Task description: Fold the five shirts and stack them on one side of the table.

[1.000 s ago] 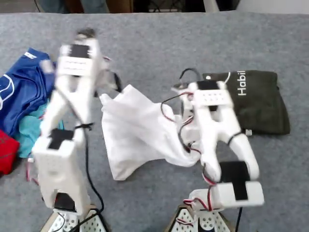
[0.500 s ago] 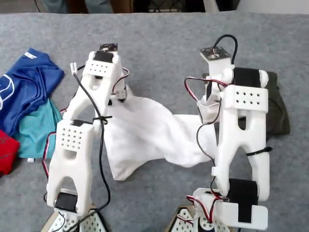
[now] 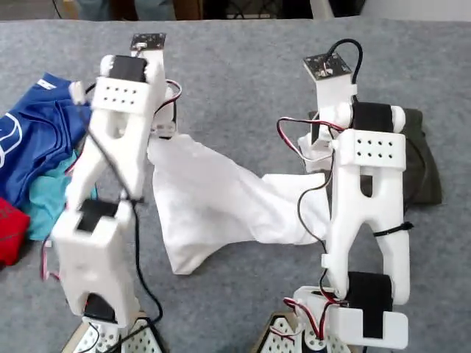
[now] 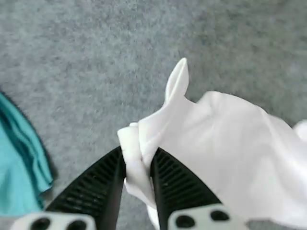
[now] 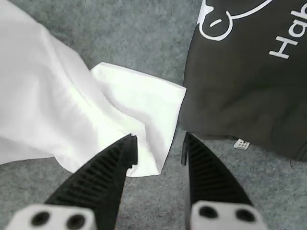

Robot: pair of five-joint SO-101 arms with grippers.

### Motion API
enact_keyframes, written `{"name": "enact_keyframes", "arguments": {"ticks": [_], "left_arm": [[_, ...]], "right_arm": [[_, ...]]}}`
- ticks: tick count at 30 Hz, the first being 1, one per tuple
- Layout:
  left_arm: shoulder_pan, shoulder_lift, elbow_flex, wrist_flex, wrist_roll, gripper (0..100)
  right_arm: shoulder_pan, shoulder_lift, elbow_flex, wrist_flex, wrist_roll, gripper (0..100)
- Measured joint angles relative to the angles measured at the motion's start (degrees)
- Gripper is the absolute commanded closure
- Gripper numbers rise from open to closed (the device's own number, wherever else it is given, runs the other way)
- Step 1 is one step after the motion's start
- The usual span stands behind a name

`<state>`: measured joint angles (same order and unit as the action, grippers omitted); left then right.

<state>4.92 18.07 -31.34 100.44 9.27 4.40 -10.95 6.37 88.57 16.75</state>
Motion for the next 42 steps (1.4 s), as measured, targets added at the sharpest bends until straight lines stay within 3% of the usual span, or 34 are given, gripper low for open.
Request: {"name": "enact_keyframes", "arguments": {"ticks": [6,14,16,20,23,27,30,42], "left_arm": [[4.92,-24.88,24.35,0.09,-8.79,97],[20.92,-55.47,53.54,0.09,-21.1,97],[24.79,-62.24,57.49,0.09,-23.65,92],[30.51,-73.58,62.68,0.18,-26.73,69],[31.82,-81.32,64.53,0.35,-27.6,67],[31.91,-88.18,64.53,0.44,-27.96,68],[30.59,-89.23,64.44,0.44,-27.96,68],[9.23,-89.23,59.96,0.44,-32.35,68]], "right_arm": [[0.0,2.99,-3.43,-2.29,0.0,83.8],[-2.29,19.16,-15.3,-0.35,0.0,83.8],[-4.66,24.44,-17.85,2.11,0.0,83.8],[-10.46,35.16,-21.63,5.01,1.67,84.2],[-14.15,42.73,-22.95,7.03,6.07,84.3],[-15.82,50.46,-24.53,4.84,9.05,85.7],[-15.56,53.63,-26.64,3.69,9.49,98.4],[-15.82,54.51,-37.19,8.26,9.58,98.5]]}}
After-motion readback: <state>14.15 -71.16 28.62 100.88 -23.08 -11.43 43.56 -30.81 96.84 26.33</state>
